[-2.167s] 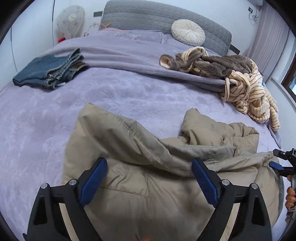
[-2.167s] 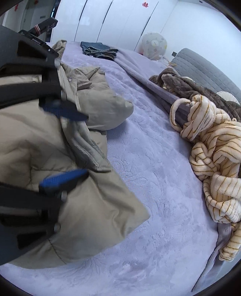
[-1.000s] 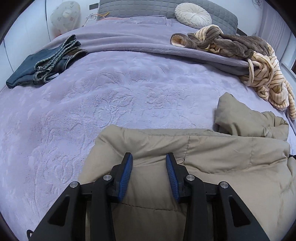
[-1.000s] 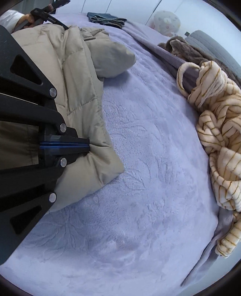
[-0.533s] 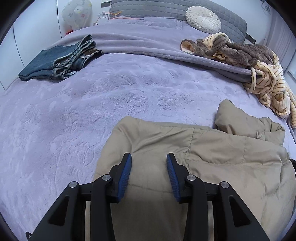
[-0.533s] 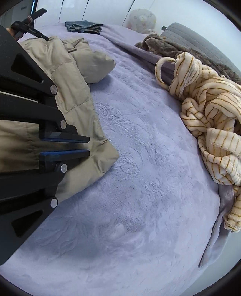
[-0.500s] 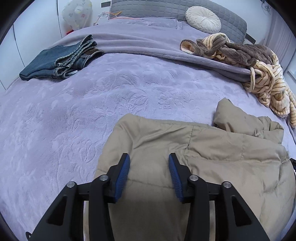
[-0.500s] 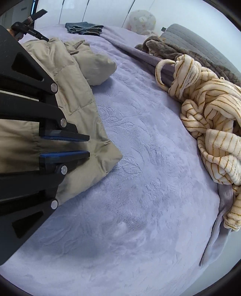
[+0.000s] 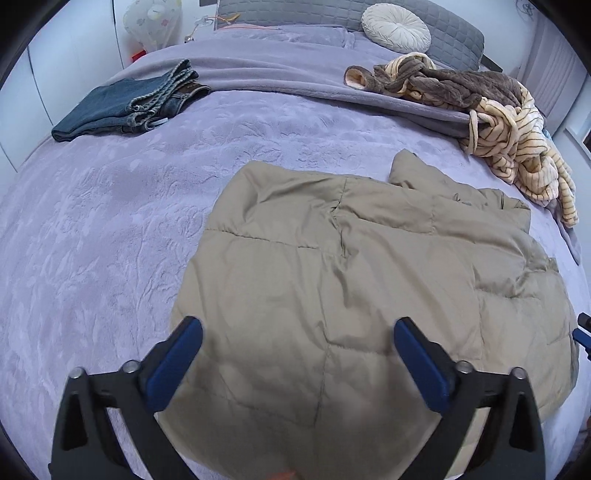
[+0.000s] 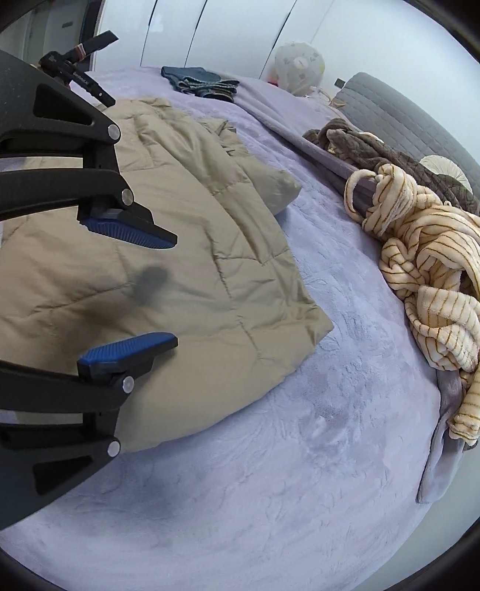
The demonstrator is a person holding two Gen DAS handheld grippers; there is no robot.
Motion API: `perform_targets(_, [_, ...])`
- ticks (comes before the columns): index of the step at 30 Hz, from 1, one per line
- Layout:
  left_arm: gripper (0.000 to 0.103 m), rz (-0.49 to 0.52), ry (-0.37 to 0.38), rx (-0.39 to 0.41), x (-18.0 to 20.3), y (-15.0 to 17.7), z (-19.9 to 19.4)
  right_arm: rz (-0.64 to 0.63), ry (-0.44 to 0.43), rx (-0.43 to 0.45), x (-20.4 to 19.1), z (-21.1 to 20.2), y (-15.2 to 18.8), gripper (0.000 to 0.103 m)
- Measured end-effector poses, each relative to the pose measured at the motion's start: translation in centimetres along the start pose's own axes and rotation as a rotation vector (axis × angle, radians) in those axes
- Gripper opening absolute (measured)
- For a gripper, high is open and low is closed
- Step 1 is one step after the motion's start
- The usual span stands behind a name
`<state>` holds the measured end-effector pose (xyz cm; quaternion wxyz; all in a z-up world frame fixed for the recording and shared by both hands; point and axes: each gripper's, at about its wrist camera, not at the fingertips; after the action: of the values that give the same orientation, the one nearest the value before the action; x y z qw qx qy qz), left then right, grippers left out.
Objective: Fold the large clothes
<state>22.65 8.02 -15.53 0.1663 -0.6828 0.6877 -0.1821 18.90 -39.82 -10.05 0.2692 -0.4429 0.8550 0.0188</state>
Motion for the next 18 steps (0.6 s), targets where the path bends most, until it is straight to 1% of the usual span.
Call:
perform_targets(1, [0.103, 0.004, 0.003, 0.001, 0.3, 0.4, -0.4, -0.002, -0.002, 0.000, 0.1, -0.4, 0.5, 0.058])
perform_targets(6, [0.103, 0.004, 0.015, -0.055, 1.5, 2.7, -1.6, 0.012, -0.004, -0.029, 1.2, -1.9, 3.4, 0.059])
perform_targets(8, [0.103, 0.000, 0.026, -0.074, 2.0, 3.9, -2.1, 0.022, -0.013, -0.037, 1.8, -2.5, 4.9, 0.072])
perform_targets(12, [0.103, -0.007, 0.039, -0.112, 2.9, 6.3, -2.9, 0.017, -0.015, -0.068, 2.8, -3.2, 7.7, 0.073])
perform_targets(13, [0.103, -0.015, 0.047, -0.125, 2.9, 6.7, -3.0, 0.025, -0.017, -0.081, 3.1, -3.2, 8.3, 0.075])
perform_targets(14, [0.103, -0.026, 0.056, -0.138, 2.9, 7.2, -3.1, 0.036, -0.020, -0.098, 3.5, -3.1, 8.9, 0.085])
perform_targets(16, [0.103, -0.047, 0.060, -0.159, 2.9, 8.2, -3.1, 0.072, -0.030, -0.119, 4.2, -2.7, 9.8, 0.085])
perform_targets(18, [0.103, -0.052, 0.037, -0.170, 2.9, 9.0, -3.3, 0.108, -0.039, -0.139, 5.0, -2.3, 10.5, 0.085])
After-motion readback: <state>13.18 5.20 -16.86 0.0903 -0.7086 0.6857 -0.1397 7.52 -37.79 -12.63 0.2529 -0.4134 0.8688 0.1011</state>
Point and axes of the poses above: each gripper's, at about its wrist camera, not at the fingertips, and z roughly the way its jaws point, x to its right, y to its underside, and after that the axes turned 12 degrees about z, right-handed
